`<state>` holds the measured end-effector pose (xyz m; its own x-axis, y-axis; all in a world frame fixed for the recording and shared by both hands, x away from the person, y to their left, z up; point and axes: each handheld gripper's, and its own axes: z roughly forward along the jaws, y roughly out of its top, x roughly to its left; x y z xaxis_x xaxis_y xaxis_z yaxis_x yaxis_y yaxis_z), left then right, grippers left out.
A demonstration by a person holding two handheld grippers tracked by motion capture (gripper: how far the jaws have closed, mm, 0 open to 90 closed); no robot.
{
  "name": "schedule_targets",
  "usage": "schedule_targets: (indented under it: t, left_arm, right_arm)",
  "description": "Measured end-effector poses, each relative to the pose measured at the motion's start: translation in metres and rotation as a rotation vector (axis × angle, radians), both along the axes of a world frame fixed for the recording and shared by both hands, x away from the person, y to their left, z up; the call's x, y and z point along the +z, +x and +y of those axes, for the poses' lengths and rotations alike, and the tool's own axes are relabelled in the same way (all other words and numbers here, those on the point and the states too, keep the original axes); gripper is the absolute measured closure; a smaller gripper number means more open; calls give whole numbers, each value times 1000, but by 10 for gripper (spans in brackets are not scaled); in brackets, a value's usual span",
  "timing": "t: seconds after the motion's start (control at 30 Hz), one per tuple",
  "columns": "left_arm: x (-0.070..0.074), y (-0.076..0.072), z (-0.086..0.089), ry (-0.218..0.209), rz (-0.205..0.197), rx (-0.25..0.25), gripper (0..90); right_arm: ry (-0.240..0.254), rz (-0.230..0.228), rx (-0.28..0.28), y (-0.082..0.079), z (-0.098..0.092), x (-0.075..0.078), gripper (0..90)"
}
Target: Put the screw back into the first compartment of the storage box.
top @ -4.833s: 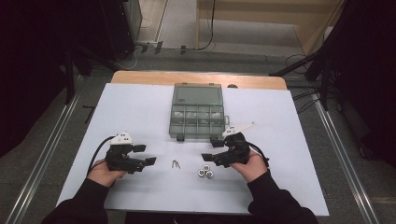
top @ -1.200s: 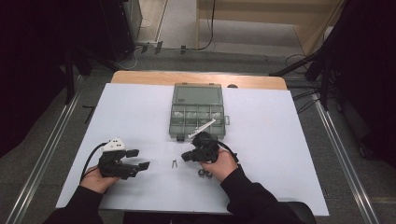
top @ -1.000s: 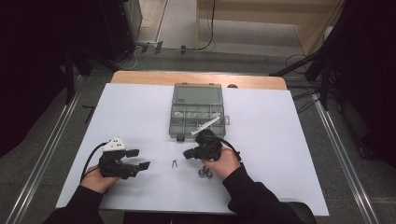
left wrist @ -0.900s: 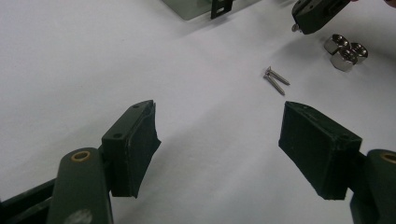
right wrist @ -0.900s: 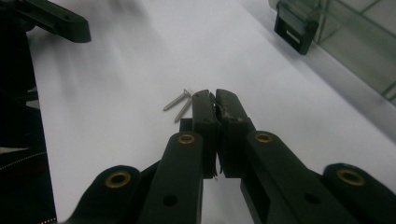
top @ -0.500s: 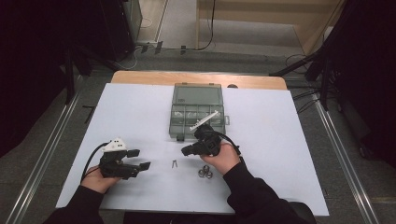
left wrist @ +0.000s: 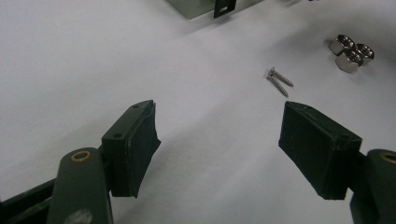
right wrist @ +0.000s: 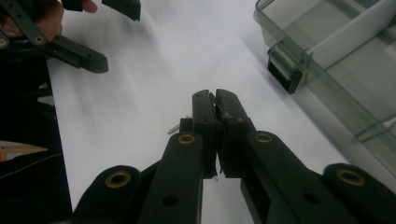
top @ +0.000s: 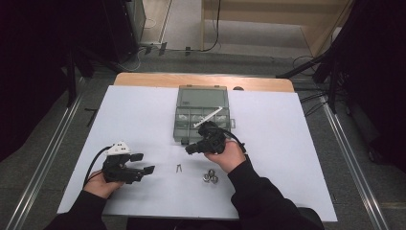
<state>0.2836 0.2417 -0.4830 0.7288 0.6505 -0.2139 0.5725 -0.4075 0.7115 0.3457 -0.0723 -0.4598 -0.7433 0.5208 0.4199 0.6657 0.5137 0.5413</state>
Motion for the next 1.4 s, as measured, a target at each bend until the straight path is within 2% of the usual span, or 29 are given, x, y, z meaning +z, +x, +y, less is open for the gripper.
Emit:
schedule_targets:
  t: [0.6, 0.73, 1.4]
  left_arm:
    - [-1, -1, -4, 8, -4, -15, 272]
    - [-2, -2, -4, 5, -3, -24, 273]
    - [-3, -2, -5, 7, -6, -27, 273]
  right_arm:
    - [21, 17, -24, 24, 5, 11, 888]
    - [39, 30, -29, 29, 5, 13, 889]
    - [-1, 16, -100, 62, 9, 24, 888]
